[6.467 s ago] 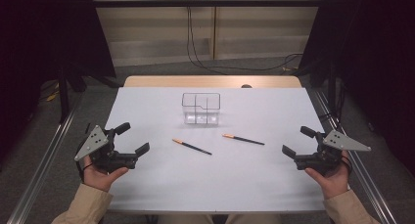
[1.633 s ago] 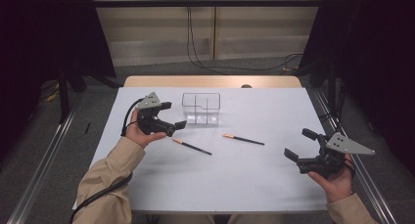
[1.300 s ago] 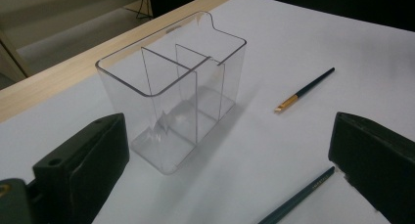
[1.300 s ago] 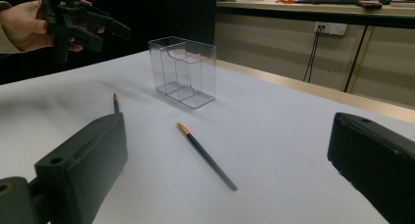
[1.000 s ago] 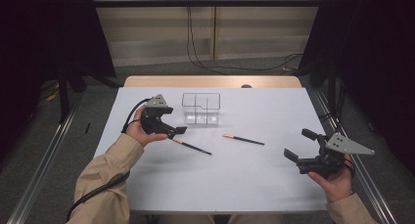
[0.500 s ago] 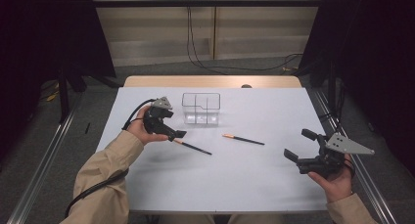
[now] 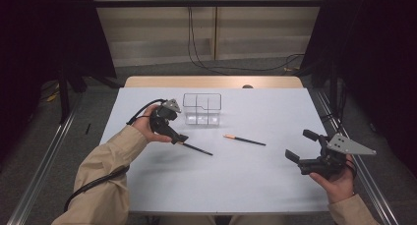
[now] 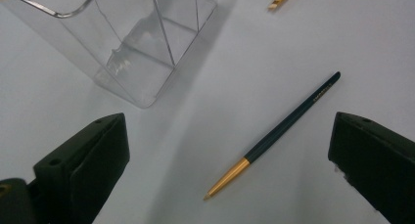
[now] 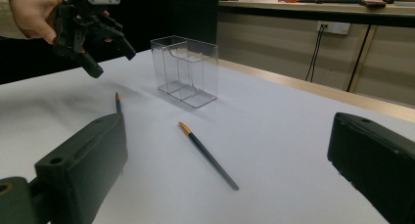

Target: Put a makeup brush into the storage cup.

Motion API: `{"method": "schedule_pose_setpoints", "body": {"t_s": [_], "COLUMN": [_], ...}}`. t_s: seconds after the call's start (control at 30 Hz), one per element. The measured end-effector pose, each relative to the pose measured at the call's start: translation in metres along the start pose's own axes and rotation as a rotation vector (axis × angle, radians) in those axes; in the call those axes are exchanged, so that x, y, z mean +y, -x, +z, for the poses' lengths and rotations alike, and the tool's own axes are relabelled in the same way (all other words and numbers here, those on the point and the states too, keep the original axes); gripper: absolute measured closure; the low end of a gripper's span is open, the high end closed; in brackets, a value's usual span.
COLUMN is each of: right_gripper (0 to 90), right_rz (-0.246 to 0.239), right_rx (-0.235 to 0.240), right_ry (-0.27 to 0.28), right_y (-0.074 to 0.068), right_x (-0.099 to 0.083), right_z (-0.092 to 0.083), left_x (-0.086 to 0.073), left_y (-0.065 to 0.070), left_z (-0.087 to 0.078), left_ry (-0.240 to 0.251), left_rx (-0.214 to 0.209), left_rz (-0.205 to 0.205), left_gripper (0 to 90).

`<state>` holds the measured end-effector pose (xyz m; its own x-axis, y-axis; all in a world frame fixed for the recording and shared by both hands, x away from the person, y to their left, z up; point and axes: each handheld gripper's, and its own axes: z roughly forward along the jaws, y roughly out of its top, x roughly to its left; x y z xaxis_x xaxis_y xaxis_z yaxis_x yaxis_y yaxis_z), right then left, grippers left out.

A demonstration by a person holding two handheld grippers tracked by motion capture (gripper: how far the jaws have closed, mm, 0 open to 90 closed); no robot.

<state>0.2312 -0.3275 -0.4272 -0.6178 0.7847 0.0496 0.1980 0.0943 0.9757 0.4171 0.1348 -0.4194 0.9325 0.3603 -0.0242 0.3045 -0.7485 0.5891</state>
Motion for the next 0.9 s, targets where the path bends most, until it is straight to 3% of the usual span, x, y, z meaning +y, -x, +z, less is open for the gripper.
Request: {"method": "schedule_pose_setpoints", "body": {"t_s": [0.27, 0.47, 0.73, 0.9], "right_gripper": [0.9, 1.0, 1.0, 1.0], "right_rz": [0.0, 0.003, 0.005, 0.005], "right_rx": [0.0, 0.0, 0.002, 0.002], "right_ry": [0.0, 0.002, 0.001, 0.001], "right_y": [0.0, 0.001, 0.001, 0.002], "right_x": [0.0, 0.0, -0.001, -0.001], "right_z": [0.0, 0.0, 0.0, -0.001], "left_x": [0.002, 0.006, 0.011, 0.012], "left_y": [-0.002, -0.002, -0.004, -0.006], "left_z": [0.004, 0.006, 0.006, 0.006], "left_ry": [-0.027, -0.094, -0.129, -0.172], "left_rx": [-0.022, -0.028, -0.033, -0.045], "left_rz": [0.009, 0.052, 0.062, 0.092], "left_gripper": [4.0, 4.3, 5.8, 7.4]}}
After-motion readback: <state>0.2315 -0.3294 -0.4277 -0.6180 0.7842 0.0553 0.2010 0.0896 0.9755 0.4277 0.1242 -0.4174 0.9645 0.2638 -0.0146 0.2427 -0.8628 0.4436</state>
